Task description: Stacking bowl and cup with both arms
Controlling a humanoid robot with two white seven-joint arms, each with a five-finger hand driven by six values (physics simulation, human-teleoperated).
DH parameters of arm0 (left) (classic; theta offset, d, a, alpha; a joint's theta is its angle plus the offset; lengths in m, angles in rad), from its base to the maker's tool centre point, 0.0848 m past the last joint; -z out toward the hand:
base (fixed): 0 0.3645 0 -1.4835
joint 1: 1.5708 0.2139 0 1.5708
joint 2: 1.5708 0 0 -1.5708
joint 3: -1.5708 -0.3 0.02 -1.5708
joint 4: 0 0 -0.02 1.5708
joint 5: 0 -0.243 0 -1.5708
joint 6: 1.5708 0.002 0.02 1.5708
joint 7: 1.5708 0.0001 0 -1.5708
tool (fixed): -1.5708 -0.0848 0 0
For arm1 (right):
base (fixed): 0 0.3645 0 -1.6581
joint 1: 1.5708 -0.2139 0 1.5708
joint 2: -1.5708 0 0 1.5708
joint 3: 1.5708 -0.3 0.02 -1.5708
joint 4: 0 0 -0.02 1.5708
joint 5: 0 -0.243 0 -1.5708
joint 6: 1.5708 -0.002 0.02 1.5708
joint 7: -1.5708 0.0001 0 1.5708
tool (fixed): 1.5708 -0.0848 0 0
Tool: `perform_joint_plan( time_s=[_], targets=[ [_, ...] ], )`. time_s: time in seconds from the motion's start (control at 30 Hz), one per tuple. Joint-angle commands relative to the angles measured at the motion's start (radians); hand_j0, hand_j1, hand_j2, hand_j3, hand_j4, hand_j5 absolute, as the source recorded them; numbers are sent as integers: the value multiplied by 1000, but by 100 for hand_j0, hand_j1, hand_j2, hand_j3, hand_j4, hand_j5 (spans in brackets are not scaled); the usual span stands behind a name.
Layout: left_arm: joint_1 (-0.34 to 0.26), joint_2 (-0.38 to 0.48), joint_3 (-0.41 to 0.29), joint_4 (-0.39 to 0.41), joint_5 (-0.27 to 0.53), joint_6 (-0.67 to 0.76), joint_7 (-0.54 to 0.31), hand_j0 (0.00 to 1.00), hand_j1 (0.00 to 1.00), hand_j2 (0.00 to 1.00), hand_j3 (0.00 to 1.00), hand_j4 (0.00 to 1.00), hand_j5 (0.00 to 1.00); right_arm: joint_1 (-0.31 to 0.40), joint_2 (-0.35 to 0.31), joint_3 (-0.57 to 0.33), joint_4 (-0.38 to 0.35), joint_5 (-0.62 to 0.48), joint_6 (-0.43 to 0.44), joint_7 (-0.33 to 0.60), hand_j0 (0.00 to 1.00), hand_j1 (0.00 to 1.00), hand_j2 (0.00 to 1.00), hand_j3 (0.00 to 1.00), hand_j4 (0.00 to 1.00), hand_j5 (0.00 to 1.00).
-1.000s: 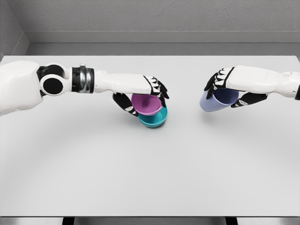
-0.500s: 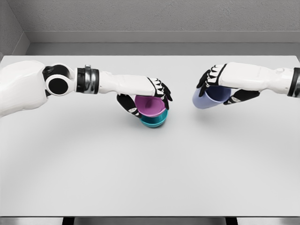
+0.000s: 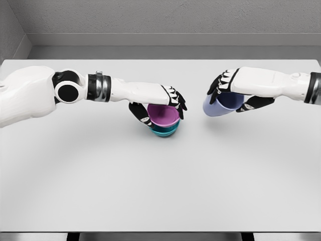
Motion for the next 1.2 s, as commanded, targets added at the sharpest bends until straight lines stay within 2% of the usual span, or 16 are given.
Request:
perform_joint_plan(
  time_s=[0.0, 0.17, 0.27, 0.3, 0.37, 0.4, 0.73, 0.83, 0.9, 1.07, 1.13, 1.17],
  targets=[
    [0, 1, 1, 3, 8, 1, 1, 70, 70, 70, 70, 70, 70, 0, 5, -1, 0, -13, 1, -1, 62, 62, 62, 62, 62, 62],
    [0, 1, 1, 1, 8, 1, 1, 71, 71, 71, 71, 71, 71, -3, 13, -1, 0, -18, 1, -1, 62, 62, 62, 62, 62, 62],
    [0, 1, 1, 3, 8, 1, 1, 76, 76, 76, 76, 76, 76, -3, 14, -1, 0, -18, 1, -1, 62, 62, 62, 62, 62, 62],
    [0, 1, 1, 3, 8, 1, 1, 79, 79, 79, 79, 79, 79, -3, 14, -1, 0, -18, 1, -1, 62, 62, 62, 62, 62, 62],
    [0, 1, -1, 4, 8, 1, 0, 97, 97, 97, 97, 97, 97, -3, 16, -1, 0, -18, 1, -1, 62, 62, 62, 62, 62, 62],
    [0, 2, -6, 4, 8, 1, 0, 100, 100, 100, 100, 100, 100, -3, 16, -1, 0, -18, 1, -1, 63, 63, 63, 63, 63, 63],
    [0, 5, -13, 16, 8, 1, 6, 100, 100, 100, 100, 100, 100, -9, 25, 3, 0, -18, 1, -1, 63, 63, 63, 63, 63, 63],
    [0, 38, -7, 12, 11, 1, 7, 100, 100, 100, 100, 100, 100, -9, 25, 3, 0, -18, 1, -1, 63, 63, 63, 63, 63, 63],
    [0, 93, 5, 1, 17, 1, 10, 100, 100, 100, 100, 100, 100, -9, 25, 3, 0, -18, 1, -1, 63, 63, 63, 63, 63, 63],
    [24, 248, 105, -42, 25, 1, 9, 100, 100, 100, 100, 100, 100, -11, 36, 3, 0, -20, 1, -1, 63, 63, 63, 63, 63, 63],
    [124, 321, 228, -56, 23, 1, 9, 100, 100, 100, 100, 100, 100, -11, 39, 3, 0, -26, 1, -1, 63, 63, 63, 63, 63, 63],
    [143, 352, 249, -69, 23, 1, 7, 100, 100, 100, 100, 100, 100, -11, 39, 5, 0, -26, 1, -1, 63, 63, 63, 63, 63, 63]
  ],
)
